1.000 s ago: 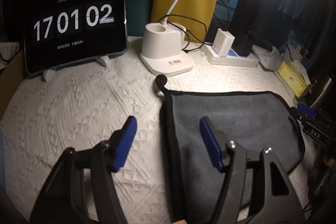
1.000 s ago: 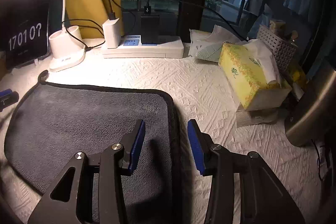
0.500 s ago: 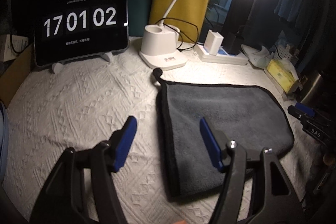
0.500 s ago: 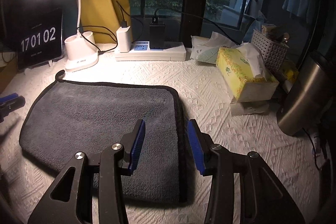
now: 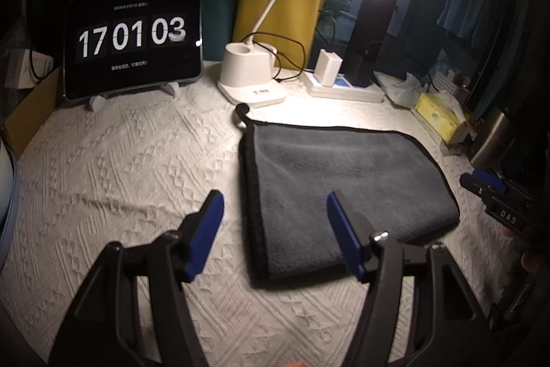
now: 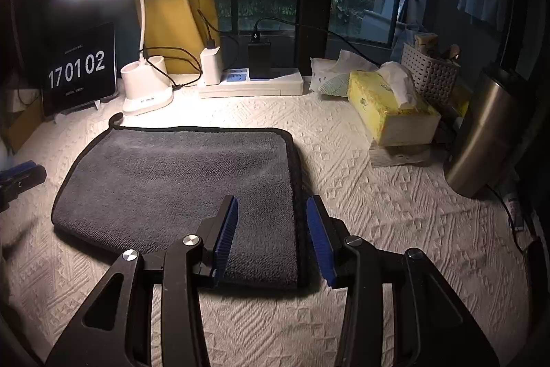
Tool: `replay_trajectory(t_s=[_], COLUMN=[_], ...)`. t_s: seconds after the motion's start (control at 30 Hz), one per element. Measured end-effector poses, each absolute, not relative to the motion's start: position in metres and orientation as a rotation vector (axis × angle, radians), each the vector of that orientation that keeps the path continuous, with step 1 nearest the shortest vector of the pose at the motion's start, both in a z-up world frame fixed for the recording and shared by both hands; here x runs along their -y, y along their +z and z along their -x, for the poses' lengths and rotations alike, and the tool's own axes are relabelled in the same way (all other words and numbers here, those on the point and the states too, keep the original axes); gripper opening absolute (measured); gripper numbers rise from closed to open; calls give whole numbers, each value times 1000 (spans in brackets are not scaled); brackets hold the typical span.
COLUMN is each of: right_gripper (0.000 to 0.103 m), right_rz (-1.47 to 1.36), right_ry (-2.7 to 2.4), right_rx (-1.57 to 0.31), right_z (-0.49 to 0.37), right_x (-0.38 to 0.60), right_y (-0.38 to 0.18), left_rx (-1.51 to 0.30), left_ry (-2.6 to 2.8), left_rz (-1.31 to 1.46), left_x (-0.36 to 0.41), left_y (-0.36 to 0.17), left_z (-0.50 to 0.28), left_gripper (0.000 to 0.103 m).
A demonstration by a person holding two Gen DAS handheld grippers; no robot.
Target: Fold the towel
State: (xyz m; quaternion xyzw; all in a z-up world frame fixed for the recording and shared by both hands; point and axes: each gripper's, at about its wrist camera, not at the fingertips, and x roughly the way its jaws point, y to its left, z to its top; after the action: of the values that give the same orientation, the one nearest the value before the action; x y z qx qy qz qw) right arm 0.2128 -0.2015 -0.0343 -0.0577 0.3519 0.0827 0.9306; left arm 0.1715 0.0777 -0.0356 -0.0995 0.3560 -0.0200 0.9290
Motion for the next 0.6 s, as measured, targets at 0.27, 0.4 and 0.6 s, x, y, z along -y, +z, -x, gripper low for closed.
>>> replay_trajectory(t_s=[0.27,0.4,0.6], right_gripper=[44,44,44], right_rz=[110,101,98], right_ry=[175,176,176], right_rx=[-706,-697,-682], right_z=[-194,-184,-168], right_x=[204,205,205], right_y=[-28,-26,-23], left_rx=[-707,-681,-658], left_ry=[-61,-69,-90], left_rz=[196,194,167], left_x=[-68,-62,-50], left_y=[-33,-31,-29], left_z=[-152,-140,-126], left_gripper=[64,64,64])
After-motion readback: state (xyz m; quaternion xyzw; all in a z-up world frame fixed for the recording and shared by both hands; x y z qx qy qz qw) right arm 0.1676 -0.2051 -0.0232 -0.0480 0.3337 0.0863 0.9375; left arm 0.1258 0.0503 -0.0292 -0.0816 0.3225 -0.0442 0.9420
